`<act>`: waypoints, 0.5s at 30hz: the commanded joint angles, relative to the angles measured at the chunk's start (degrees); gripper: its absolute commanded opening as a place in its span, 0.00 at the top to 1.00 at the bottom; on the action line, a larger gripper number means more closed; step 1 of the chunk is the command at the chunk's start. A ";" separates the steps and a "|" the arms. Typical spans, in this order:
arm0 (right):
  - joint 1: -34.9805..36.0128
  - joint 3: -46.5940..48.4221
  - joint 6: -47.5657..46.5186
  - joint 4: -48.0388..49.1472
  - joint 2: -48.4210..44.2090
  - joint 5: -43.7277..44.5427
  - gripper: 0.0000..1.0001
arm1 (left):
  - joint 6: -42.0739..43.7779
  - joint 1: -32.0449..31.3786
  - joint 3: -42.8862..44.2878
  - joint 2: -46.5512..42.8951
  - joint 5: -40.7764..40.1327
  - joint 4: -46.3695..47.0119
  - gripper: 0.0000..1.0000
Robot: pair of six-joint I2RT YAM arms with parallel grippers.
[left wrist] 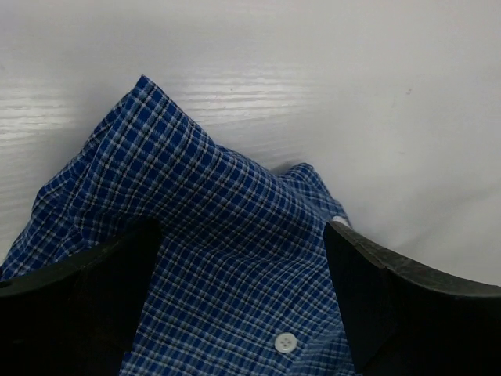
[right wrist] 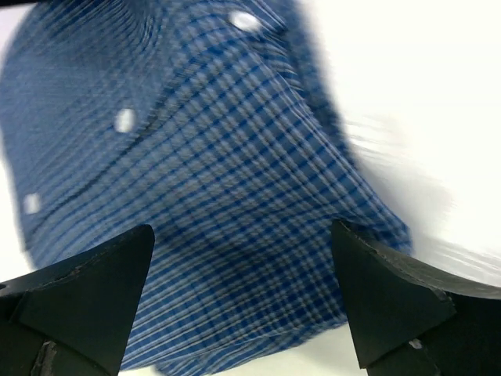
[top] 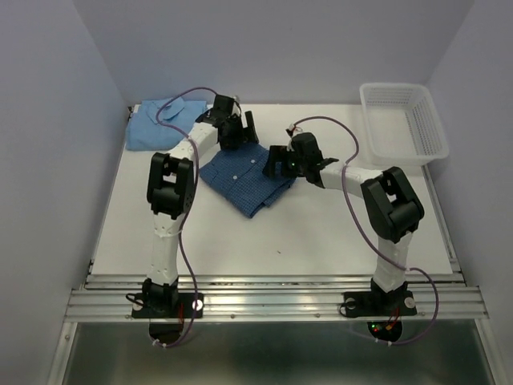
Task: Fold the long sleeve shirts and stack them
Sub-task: Fold the shirt
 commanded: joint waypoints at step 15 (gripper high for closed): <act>-4.53 -4.02 4.88 1.48 8.01 -2.28 0.00 | 2.81 0.75 3.07 9.91 0.12 -1.73 0.01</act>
